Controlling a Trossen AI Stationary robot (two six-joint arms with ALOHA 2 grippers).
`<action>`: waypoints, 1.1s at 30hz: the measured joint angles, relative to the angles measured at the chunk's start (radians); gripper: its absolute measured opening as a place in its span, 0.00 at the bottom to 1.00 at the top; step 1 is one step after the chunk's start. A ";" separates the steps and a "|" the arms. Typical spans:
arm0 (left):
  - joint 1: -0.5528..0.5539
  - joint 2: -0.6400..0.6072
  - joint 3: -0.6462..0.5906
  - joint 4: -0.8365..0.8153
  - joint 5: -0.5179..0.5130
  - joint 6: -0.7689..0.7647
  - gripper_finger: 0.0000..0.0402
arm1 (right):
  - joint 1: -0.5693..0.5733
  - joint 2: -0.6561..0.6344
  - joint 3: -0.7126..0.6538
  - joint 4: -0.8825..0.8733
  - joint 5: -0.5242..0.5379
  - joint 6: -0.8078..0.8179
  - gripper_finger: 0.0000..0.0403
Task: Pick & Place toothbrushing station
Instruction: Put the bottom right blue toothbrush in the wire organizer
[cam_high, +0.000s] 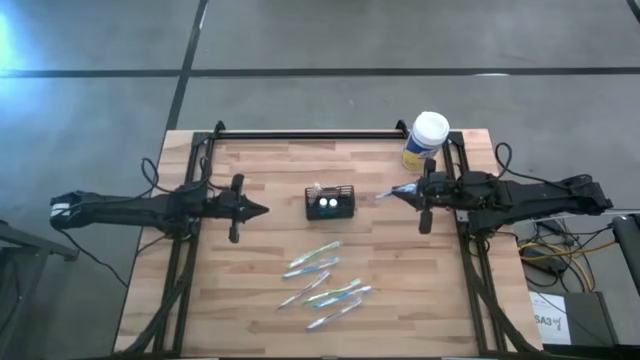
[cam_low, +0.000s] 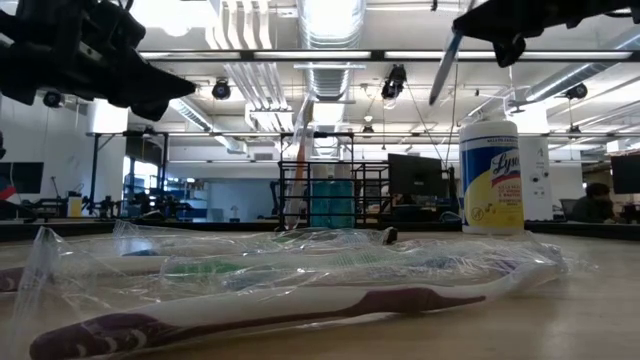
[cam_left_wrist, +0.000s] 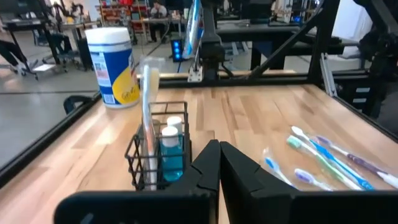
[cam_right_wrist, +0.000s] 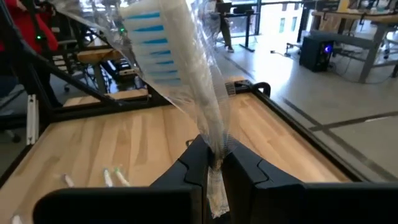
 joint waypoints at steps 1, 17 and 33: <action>0.000 0.000 0.000 -0.005 0.000 -0.001 0.02 | 0.000 -0.015 -0.014 0.000 0.000 0.011 0.06; 0.000 -0.008 0.000 -0.003 -0.005 0.021 0.03 | 0.000 -0.226 -0.293 0.135 0.030 0.090 0.06; 0.000 -0.008 0.000 -0.008 -0.035 0.011 0.03 | 0.000 -0.241 -0.387 0.228 0.061 0.090 0.06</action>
